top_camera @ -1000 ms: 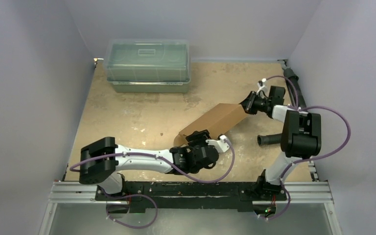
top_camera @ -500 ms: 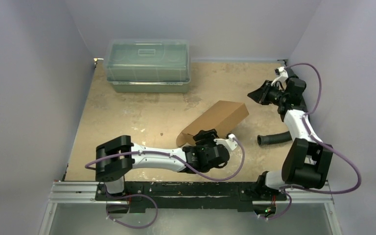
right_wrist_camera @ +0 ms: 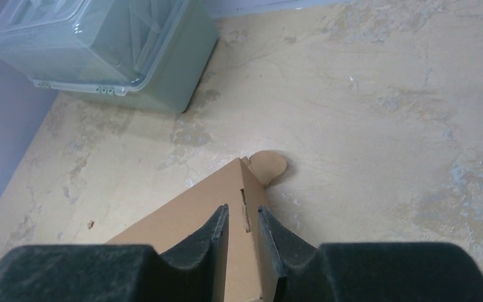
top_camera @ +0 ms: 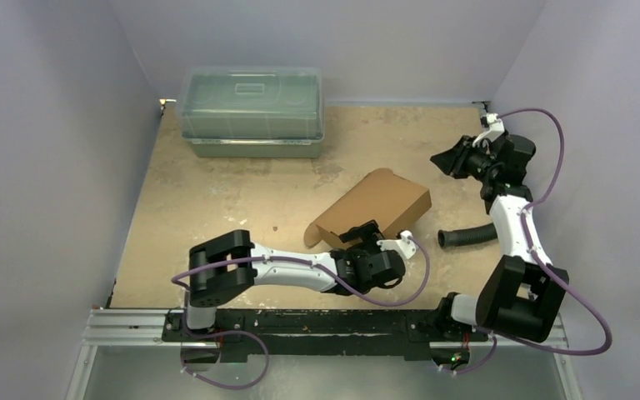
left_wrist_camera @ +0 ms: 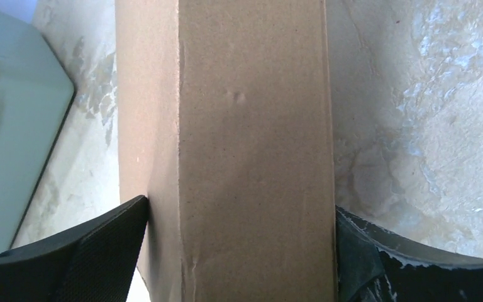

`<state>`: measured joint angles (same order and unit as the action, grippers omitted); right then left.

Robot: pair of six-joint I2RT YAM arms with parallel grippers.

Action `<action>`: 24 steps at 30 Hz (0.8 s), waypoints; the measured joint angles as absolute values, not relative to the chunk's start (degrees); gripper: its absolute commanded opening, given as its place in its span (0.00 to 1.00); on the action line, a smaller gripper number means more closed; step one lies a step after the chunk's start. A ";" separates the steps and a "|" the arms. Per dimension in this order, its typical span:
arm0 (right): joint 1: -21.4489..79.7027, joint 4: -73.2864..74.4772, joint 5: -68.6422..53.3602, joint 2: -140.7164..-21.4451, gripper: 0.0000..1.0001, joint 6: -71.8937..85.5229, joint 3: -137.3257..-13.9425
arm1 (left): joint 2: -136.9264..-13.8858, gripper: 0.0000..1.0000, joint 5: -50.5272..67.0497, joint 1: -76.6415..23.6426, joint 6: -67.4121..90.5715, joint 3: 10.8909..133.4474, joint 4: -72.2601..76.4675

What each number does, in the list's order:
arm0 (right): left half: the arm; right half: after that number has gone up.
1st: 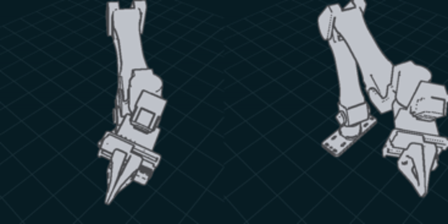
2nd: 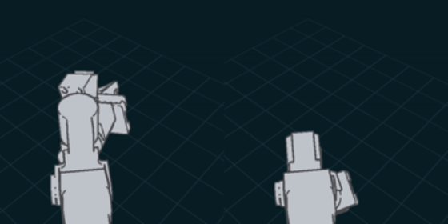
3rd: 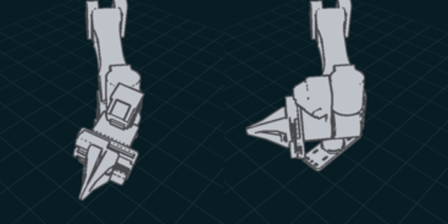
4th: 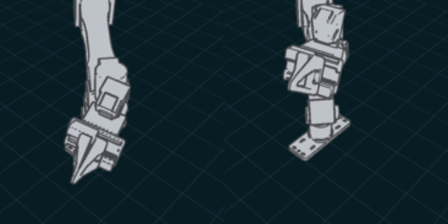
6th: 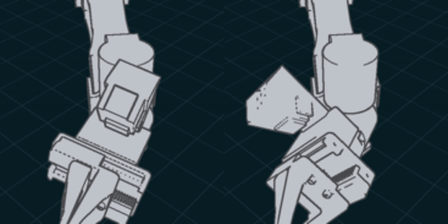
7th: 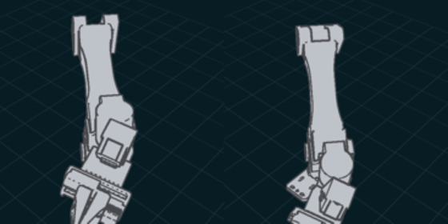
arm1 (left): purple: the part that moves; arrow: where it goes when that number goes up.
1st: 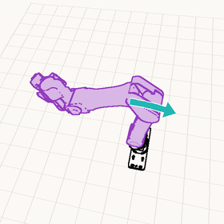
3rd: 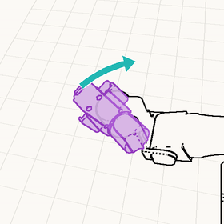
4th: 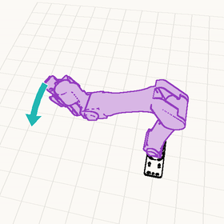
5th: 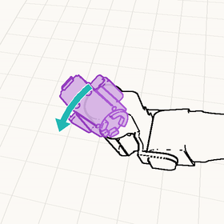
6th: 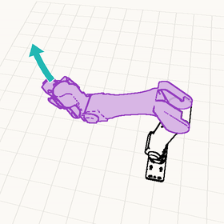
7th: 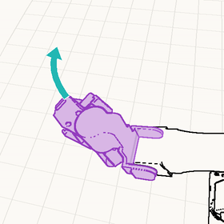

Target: Fold the paper box

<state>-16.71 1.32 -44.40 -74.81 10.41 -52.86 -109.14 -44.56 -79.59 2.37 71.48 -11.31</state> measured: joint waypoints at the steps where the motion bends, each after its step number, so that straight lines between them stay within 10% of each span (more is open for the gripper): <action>1: -16.80 1.32 -44.40 -74.37 0.28 10.33 -52.66 | -109.14 0.92 -43.83 -79.55 2.79 71.66 -11.62; 24: -16.84 3.07 -44.97 -69.65 0.65 6.55 -49.67 | -106.21 0.99 -34.79 -79.83 8.91 73.30 -11.68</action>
<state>-16.84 3.07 -44.97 -69.65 6.55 -49.67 -106.21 -34.79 -79.83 8.91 73.30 -11.68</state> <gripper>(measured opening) 0.643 0.994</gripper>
